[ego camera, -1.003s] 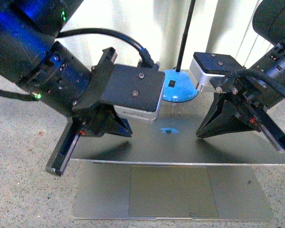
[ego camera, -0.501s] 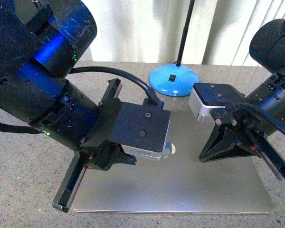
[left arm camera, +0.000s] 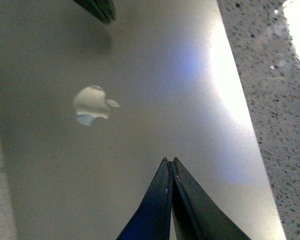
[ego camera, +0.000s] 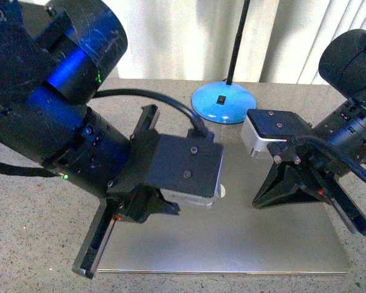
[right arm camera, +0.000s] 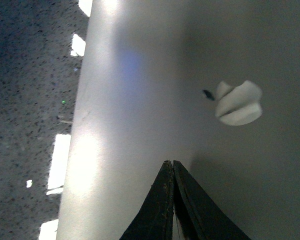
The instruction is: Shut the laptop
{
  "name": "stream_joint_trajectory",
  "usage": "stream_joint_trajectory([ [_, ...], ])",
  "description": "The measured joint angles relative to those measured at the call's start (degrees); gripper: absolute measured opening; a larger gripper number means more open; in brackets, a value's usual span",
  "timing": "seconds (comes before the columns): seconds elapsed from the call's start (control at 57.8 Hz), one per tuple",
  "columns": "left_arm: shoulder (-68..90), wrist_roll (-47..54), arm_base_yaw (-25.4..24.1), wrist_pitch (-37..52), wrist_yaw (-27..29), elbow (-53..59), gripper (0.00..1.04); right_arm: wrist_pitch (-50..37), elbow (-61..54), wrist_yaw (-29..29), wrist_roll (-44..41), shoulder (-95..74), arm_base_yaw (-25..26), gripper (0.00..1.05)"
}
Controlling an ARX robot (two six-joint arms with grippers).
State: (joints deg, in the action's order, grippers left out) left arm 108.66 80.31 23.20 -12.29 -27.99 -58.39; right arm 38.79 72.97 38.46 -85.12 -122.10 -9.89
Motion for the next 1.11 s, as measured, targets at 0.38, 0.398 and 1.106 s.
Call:
stream_joint_trajectory([
  [0.38,-10.80,-17.27,-3.74,20.26,-0.90,-0.57,0.04,-29.00,-5.18,5.16,15.63,11.26,0.94,0.03],
  [0.398,-11.80,-19.10,-4.33,21.66,-0.87,-0.57,0.04,-30.51,-5.53,4.96,16.59,11.78,1.03,0.03],
  [1.106,-46.42,-76.02,-31.56,38.66,20.02,22.45,0.04,-67.41,-30.69,-37.88,79.47,50.99,9.11,0.03],
])
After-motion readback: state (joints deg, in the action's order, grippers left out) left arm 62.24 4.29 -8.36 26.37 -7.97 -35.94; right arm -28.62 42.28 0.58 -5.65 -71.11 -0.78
